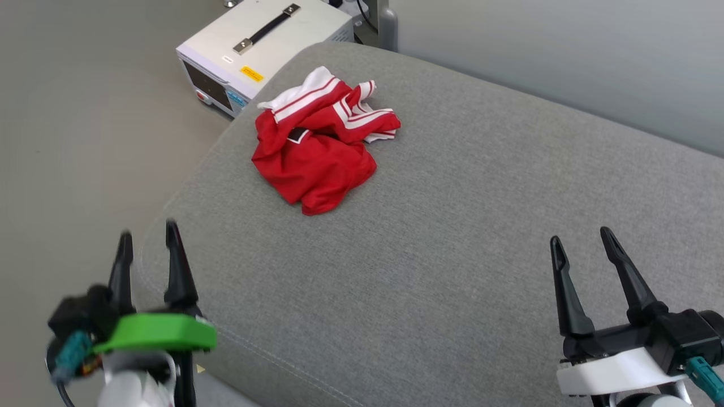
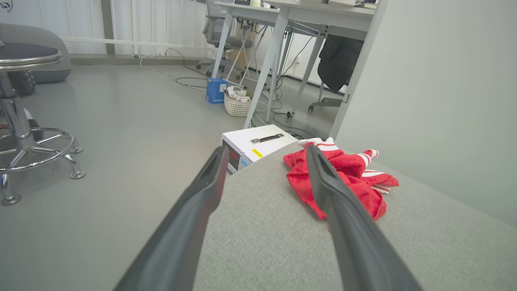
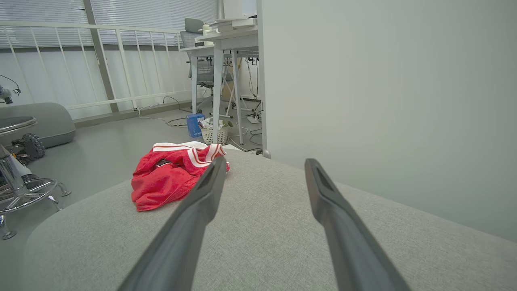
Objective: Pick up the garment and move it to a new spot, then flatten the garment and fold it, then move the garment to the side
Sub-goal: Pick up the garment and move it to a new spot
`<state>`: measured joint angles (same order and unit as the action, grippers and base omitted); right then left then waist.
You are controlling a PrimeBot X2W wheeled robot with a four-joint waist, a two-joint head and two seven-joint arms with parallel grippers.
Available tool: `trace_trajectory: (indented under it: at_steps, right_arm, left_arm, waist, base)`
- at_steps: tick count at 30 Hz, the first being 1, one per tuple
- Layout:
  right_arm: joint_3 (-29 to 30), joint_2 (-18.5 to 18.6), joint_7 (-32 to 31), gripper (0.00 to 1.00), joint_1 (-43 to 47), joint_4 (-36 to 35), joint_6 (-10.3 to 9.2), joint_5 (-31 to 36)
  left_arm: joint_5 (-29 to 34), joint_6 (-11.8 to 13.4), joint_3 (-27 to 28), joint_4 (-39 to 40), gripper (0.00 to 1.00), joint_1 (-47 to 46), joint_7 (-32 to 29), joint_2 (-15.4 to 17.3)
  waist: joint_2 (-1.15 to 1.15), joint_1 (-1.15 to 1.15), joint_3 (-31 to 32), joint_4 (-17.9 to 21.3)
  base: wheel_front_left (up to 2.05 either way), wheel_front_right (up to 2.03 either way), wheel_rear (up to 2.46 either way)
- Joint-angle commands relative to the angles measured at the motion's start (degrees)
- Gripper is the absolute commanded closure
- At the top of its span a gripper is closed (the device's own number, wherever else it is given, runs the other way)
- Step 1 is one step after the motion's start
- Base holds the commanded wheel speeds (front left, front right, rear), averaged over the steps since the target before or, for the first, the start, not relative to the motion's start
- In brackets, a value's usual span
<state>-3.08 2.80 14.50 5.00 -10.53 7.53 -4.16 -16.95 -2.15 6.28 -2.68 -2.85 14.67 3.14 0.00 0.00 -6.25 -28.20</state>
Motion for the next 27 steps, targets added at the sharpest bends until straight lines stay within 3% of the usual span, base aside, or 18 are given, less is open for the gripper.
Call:
trace_trajectory:
  at_steps: [1, 4, 9, 16, 21, 27]
  right_arm:
    - [-0.26, 0.23, 0.5, 0.0, -1.14, -0.54, -0.04, 0.85]
    - [-0.88, 1.71, 0.5, 0.0, -3.06, -1.34, -0.04, 1.51]
    - [-0.81, 4.32, 0.5, 0.0, -6.25, -3.13, -0.04, 1.77]
    - [-0.56, 6.95, 0.5, 0.0, -9.88, -5.77, -0.04, 1.72]
    - [-0.78, 8.46, 0.5, 0.0, -11.32, -7.31, -0.04, 1.71]
    - [-0.23, 9.67, 0.5, 0.0, -12.51, -8.77, -0.04, 1.51]
  left_arm:
    - [1.13, -1.53, 0.68, -0.53, 0.0, -3.4, 0.33, 0.33]
    - [1.95, -3.91, 2.1, -2.96, 0.0, -10.61, 0.33, 2.66]
    - [-0.01, -5.16, 2.1, -8.37, 0.0, -23.42, 0.33, 8.5]
    - [-7.74, -5.32, -9.22, -16.64, 0.0, -39.14, -2.57, 20.31]
    - [-16.06, -5.33, -18.68, -22.25, 0.0, -47.75, -13.68, 26.89]
    - [-27.24, -5.33, -29.99, -27.27, 0.0, -54.39, -36.42, 32.26]
  waist:
    - [0.0, 0.0, -2.38, 1.79]
    - [0.0, 0.0, -5.48, 3.51]
    - [0.0, 0.0, -10.65, 6.08]
    - [0.0, 0.0, -16.1, 9.12]
    - [0.0, 0.0, -18.75, 10.72]
    - [0.0, 0.0, -21.63, 12.69]
  base:
    - [0.0, 0.0, 0.0]
    - [0.0, 0.0, 0.0]
    - [0.0, 0.0, 0.0]
    - [0.0, 0.0, 0.0]
    - [0.0, 0.0, 0.0]
    - [0.0, 0.0, 0.0]
